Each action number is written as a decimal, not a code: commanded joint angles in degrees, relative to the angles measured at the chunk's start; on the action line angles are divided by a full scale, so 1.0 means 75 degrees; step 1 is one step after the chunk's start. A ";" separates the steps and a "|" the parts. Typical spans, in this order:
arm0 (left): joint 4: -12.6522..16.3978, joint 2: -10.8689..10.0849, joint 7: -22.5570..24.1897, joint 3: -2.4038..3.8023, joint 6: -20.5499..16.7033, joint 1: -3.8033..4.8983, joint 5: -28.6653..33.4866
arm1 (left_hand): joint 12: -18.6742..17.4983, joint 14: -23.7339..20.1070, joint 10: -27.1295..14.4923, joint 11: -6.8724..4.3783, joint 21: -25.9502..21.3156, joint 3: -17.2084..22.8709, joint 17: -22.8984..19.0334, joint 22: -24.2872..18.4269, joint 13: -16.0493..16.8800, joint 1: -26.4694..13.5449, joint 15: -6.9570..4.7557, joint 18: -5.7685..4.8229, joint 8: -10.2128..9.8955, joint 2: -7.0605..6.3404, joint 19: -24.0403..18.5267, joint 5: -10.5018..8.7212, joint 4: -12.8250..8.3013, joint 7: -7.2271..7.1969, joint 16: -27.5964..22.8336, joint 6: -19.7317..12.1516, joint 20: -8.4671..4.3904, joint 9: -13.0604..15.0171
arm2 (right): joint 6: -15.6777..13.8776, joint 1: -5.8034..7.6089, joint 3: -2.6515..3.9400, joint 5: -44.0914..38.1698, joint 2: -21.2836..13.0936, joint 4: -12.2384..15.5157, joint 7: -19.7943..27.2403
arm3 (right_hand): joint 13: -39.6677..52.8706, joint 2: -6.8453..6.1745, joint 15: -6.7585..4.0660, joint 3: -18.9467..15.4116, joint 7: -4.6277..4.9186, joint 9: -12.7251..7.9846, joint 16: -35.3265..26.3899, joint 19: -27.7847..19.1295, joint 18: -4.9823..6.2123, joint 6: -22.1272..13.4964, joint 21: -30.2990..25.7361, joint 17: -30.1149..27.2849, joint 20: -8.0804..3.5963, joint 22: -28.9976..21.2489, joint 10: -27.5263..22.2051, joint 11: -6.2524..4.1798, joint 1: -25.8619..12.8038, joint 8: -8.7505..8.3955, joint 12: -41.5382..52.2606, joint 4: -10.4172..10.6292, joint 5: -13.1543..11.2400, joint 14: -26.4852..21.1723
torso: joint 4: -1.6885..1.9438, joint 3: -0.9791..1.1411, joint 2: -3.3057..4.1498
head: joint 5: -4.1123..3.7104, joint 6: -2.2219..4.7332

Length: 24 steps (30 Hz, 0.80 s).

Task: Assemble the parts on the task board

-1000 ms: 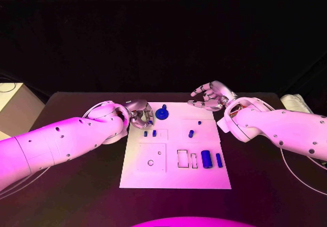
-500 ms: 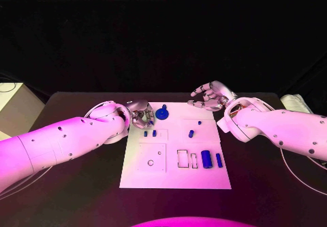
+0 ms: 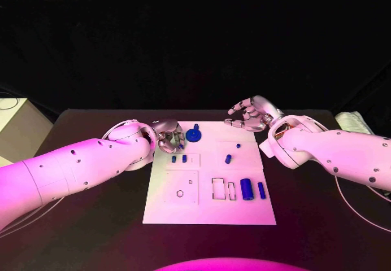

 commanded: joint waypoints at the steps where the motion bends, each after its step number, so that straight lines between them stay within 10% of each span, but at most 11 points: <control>1: -0.0014 0.0015 -0.0025 -0.0014 0.0242 -0.0013 -0.0019 | -0.0047 0.0058 0.0046 -0.0005 0.0018 -0.0031 0.0006 0.0008 0.0006 -0.0066 -0.0015 -0.0135 0.0011 -0.0015 0.0050 -0.0031 -0.0023 0.0007 0.0041 0.0036 -0.0014 0.0009 | 0.0066 -0.0003 0.0002 -0.0077 0.0001 0.0008 0.0035 | 0.0625 0.0029 -0.0054 0.0044 -0.0010 0.0010 -0.0029 0.0486 0.0065 -0.0009 -0.0025 0.1480 -0.0061 0.1566 -0.0027 -0.0004 -0.0043 0.0038 -0.0012 -0.0018 0.0050 0.0679 | 0.0004 -0.0004 -0.0003 | -0.0007 -0.0006; 24: -0.0134 0.0098 -0.0011 -0.0049 0.0271 -0.0014 -0.0032 | -0.0228 0.0022 0.0062 0.0021 -0.0067 -0.0099 -0.0072 -0.0086 0.0052 -0.0203 0.0006 -0.0122 -0.0136 -0.0090 -0.0002 -0.0038 -0.0056 0.0026 0.0024 -0.0043 -0.0008 0.0030 | 0.0048 -0.0003 0.0002 -0.0077 -0.0010 0.0019 0.0045 | 0.0574 0.0031 -0.0062 0.0061 -0.0017 0.0012 -0.0045 0.0474 0.0073 -0.0013 -0.0058 0.1450 -0.0069 0.1546 -0.0056 -0.0011 -0.0043 0.0062 -0.0063 -0.0023 0.0046 0.0672 | 0.0004 -0.0002 -0.0005 | -0.0017 -0.0018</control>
